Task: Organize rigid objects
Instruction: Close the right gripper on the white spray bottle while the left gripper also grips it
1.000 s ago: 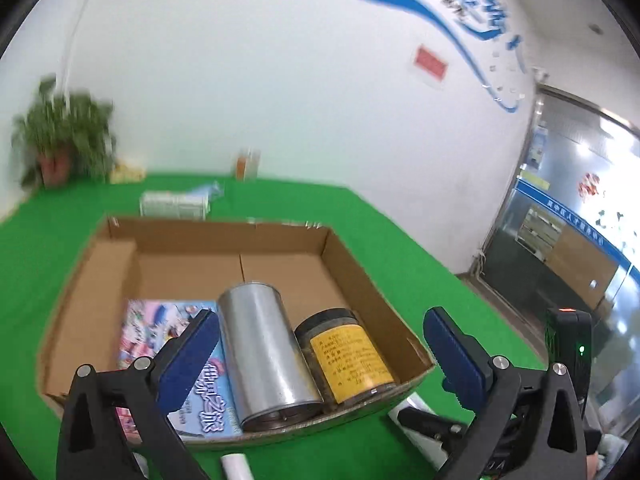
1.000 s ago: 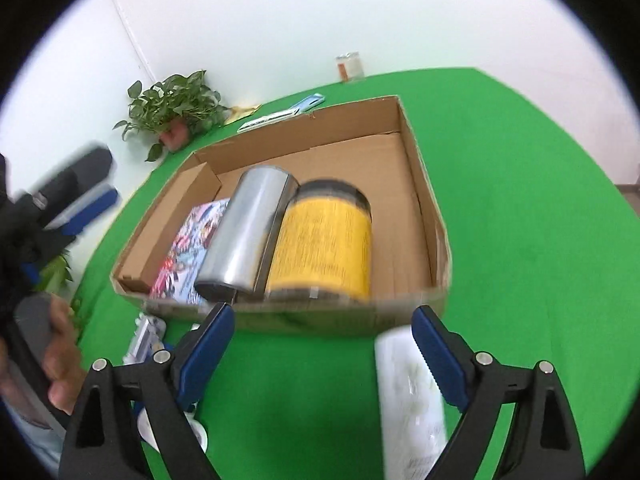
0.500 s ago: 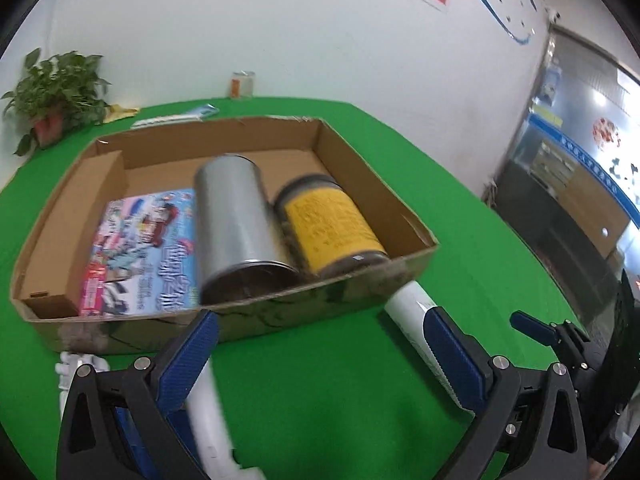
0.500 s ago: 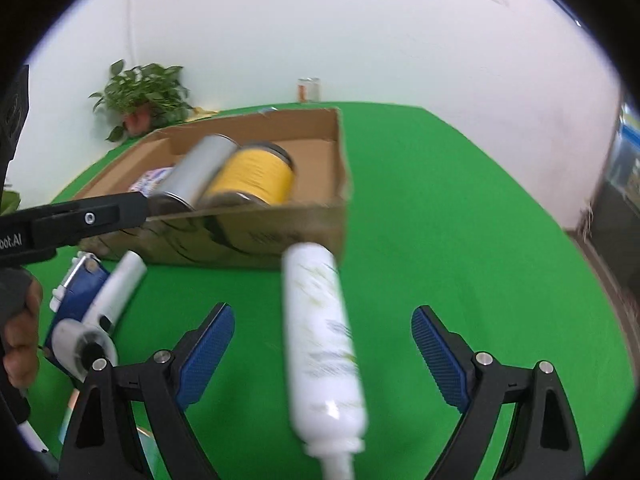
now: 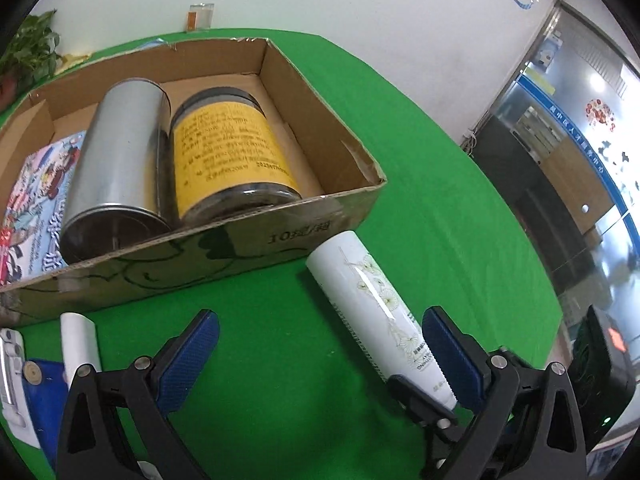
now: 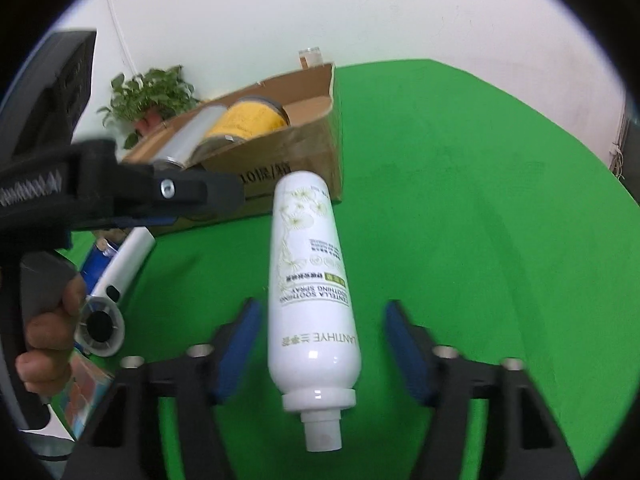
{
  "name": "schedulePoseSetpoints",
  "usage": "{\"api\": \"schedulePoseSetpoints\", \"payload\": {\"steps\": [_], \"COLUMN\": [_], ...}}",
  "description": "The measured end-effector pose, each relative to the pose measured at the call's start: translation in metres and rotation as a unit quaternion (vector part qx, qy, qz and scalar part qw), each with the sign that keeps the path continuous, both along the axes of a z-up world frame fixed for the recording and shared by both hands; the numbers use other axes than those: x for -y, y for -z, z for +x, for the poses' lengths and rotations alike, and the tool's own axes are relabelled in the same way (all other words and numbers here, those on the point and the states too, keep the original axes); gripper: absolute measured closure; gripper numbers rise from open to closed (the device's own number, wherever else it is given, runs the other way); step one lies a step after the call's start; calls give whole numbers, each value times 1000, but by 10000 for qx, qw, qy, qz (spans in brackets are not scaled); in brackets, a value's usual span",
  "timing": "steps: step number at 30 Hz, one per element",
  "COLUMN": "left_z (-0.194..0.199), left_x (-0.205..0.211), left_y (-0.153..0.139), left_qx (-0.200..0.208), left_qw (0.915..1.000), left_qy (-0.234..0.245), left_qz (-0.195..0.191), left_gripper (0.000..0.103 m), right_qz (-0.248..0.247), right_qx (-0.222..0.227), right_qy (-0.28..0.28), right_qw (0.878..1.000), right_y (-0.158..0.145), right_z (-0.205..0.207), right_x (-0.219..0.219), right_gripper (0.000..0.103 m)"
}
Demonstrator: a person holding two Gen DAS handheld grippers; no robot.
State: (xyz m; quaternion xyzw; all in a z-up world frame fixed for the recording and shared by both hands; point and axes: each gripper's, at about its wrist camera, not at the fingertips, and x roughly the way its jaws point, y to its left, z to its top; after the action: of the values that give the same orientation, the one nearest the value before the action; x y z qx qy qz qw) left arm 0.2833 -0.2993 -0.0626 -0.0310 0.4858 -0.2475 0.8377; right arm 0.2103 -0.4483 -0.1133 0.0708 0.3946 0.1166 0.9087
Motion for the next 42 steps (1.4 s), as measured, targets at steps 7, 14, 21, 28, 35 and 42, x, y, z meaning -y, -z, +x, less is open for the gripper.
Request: {"api": "schedulePoseSetpoints", "payload": {"steps": [7, 14, 21, 28, 35, 42], "left_z": [-7, -7, -17, -27, -25, -24], "left_x": [0, -3, 4, 4, -2, 11], "left_y": [14, 34, 51, 58, 55, 48], "left_qx": [-285, -769, -1360, -1531, -1545, -1337], "left_qw": [9995, 9965, 9876, 9840, 9840, 9884], "left_qy": [111, 268, 652, 742, 665, 651], "left_qz": [-23, -187, -432, -531, -589, -311], "left_gripper": [5, 8, 8, 8, 8, 18], "right_qz": [-469, -1204, -1923, -780, -181, -447], "right_qx": [75, 184, 216, 430, 89, -196], "right_qy": [-151, -269, -266, -512, -446, -669], "right_qw": [9988, 9922, 9807, 9947, 9988, 9966], "right_y": [3, 1, -1, -13, -8, -2], "right_z": [-7, -19, -33, -51, -44, -41], "right_x": [-25, -40, -51, -45, -27, -66], "right_gripper": [59, 59, 57, 45, 45, 60]}}
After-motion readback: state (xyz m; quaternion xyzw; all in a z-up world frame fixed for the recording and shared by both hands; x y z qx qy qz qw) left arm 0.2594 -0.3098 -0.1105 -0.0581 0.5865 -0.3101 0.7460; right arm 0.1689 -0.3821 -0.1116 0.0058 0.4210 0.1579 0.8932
